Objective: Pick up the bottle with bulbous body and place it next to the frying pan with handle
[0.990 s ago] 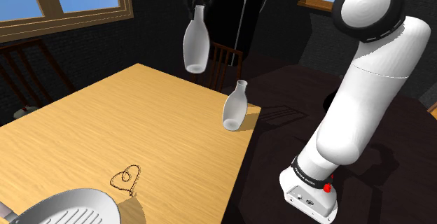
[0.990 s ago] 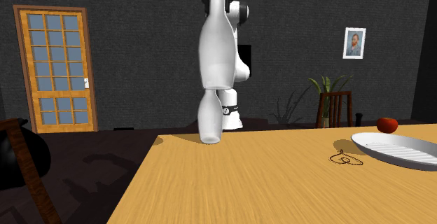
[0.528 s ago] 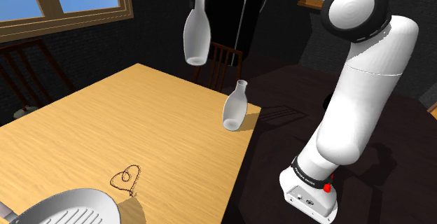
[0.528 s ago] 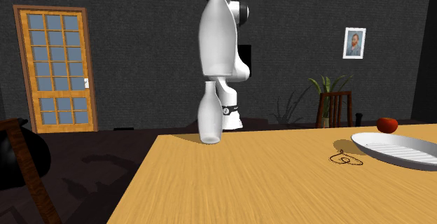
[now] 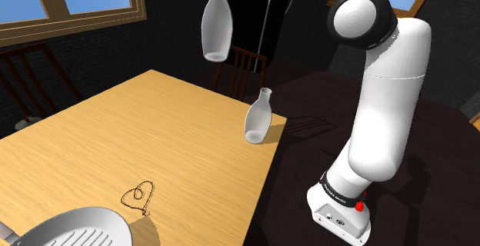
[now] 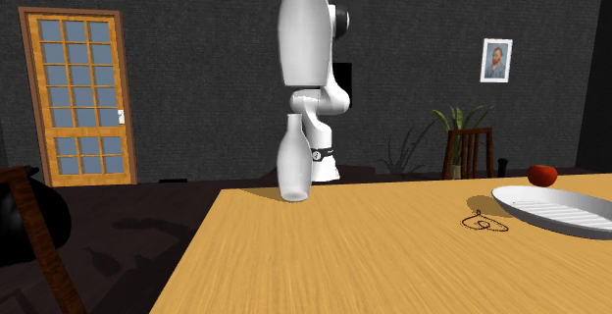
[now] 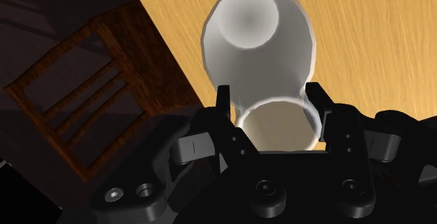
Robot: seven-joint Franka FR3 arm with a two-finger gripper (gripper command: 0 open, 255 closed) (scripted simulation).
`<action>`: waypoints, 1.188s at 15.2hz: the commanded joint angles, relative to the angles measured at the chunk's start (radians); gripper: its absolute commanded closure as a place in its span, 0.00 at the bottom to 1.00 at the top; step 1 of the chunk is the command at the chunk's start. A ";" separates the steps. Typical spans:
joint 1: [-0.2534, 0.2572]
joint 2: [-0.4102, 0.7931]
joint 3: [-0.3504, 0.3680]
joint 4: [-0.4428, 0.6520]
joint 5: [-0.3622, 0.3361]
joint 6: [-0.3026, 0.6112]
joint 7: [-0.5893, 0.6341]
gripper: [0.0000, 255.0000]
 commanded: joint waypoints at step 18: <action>0.206 -0.355 0.168 -0.480 0.025 0.116 0.396 1.00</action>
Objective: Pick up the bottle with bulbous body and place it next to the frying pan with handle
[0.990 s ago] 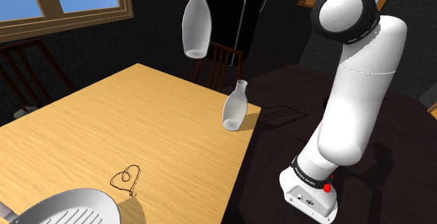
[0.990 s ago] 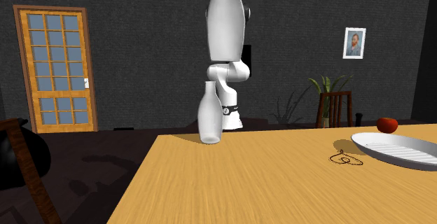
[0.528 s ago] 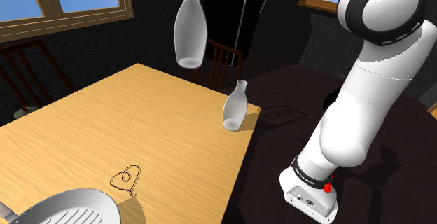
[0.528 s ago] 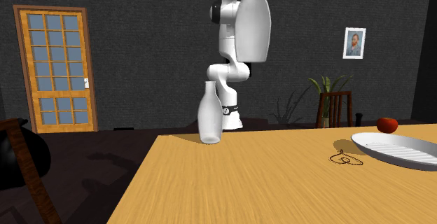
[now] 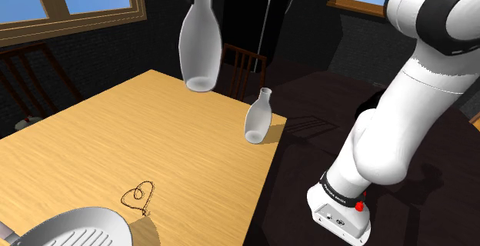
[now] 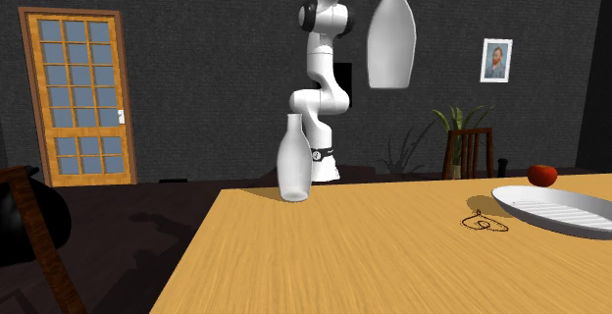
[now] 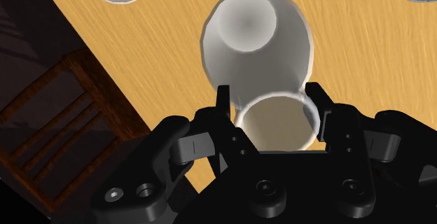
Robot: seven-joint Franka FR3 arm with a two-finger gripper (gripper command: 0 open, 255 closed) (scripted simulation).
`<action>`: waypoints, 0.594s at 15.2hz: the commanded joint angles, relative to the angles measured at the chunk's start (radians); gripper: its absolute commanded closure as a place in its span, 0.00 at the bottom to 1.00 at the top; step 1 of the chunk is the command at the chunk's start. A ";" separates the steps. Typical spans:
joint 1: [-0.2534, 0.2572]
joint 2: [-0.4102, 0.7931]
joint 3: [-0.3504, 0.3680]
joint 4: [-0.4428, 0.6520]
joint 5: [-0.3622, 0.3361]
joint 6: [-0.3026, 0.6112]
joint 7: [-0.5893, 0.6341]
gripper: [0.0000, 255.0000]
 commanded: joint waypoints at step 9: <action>0.128 0.001 0.136 0.009 -0.009 -0.017 0.263 1.00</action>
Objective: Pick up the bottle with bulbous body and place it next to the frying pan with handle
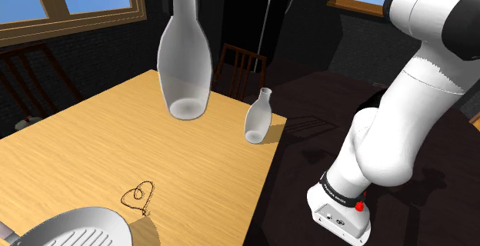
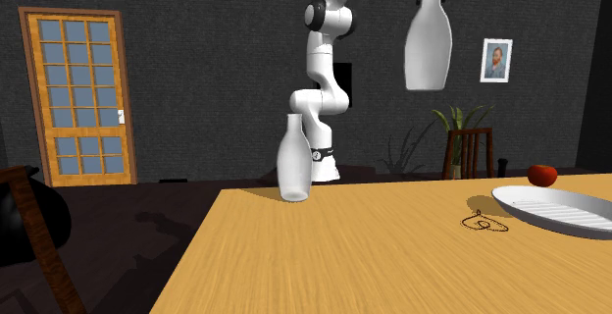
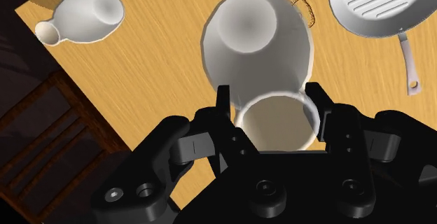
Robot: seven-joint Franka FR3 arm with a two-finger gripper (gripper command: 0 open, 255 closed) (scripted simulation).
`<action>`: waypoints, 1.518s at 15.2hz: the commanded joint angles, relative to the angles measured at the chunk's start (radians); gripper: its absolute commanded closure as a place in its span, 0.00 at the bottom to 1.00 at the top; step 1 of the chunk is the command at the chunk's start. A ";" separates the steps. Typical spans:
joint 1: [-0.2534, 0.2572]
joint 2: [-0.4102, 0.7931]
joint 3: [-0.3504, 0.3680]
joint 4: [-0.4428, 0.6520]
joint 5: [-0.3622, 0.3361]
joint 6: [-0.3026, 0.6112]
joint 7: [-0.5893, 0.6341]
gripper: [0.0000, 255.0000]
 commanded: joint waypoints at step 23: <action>0.079 -0.071 0.074 -0.312 0.030 0.242 0.164 1.00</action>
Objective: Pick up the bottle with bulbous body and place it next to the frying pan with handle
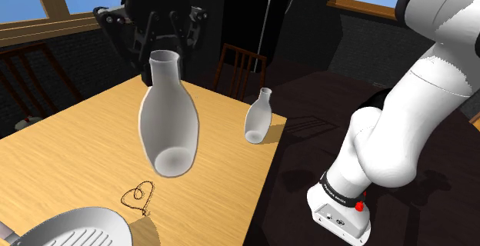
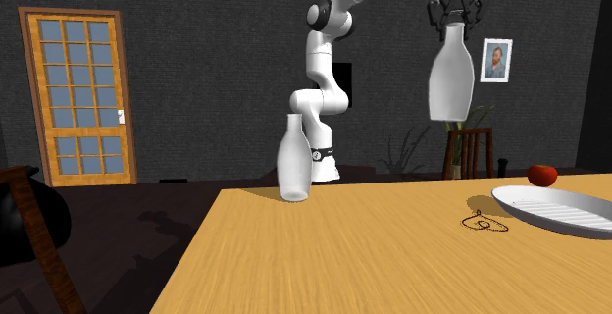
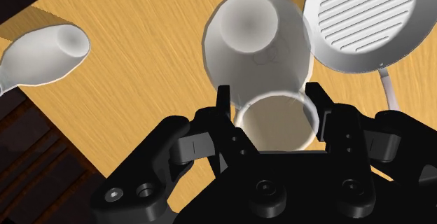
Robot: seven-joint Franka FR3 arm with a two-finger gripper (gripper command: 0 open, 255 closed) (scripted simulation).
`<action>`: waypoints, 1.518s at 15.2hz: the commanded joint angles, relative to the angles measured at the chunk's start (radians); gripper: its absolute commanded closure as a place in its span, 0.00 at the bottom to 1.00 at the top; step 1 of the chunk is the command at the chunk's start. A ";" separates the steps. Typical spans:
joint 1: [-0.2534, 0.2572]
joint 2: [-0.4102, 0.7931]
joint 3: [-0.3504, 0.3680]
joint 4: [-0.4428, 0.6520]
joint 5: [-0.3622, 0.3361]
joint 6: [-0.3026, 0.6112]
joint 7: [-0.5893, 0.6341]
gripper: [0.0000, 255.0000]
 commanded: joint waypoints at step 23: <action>0.003 -0.061 -0.004 -0.388 0.027 0.334 -0.007 1.00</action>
